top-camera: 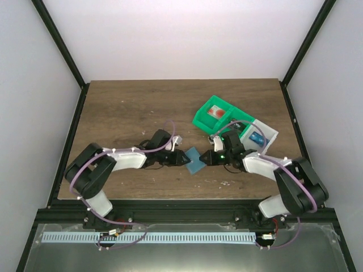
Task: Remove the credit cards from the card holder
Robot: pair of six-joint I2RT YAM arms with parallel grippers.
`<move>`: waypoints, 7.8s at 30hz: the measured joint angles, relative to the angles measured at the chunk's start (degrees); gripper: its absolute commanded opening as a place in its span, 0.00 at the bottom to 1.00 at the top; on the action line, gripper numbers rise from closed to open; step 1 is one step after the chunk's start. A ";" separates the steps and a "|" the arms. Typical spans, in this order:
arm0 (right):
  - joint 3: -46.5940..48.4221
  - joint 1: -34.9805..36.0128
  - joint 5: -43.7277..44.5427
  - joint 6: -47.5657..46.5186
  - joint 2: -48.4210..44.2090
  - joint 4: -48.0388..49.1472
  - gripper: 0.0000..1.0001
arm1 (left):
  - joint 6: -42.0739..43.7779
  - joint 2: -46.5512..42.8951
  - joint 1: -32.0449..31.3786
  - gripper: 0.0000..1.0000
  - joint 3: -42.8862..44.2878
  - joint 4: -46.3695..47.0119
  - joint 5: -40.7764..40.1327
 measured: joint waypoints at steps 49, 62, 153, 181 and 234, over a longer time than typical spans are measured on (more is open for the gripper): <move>-11.69 5.88 9.14 16.50 -19.45 0.26 0.00 | 2.67 -0.66 -12.17 0.09 5.44 -7.69 -12.52; -13.75 5.97 11.87 17.42 -20.00 -0.02 0.03 | 2.97 -4.50 -11.50 0.00 4.17 -10.67 -16.98; 2.71 26.58 32.35 10.27 -10.38 -21.22 0.36 | -6.82 -23.56 -11.43 0.00 -12.72 -0.17 -8.13; 1.42 24.68 37.27 16.90 -19.17 -29.62 0.01 | -7.28 -30.95 -8.28 0.00 -15.34 -15.52 -21.49; 13.03 34.56 37.81 24.02 3.98 -22.32 0.53 | -5.90 -32.81 -7.78 0.00 -17.00 -9.20 -13.73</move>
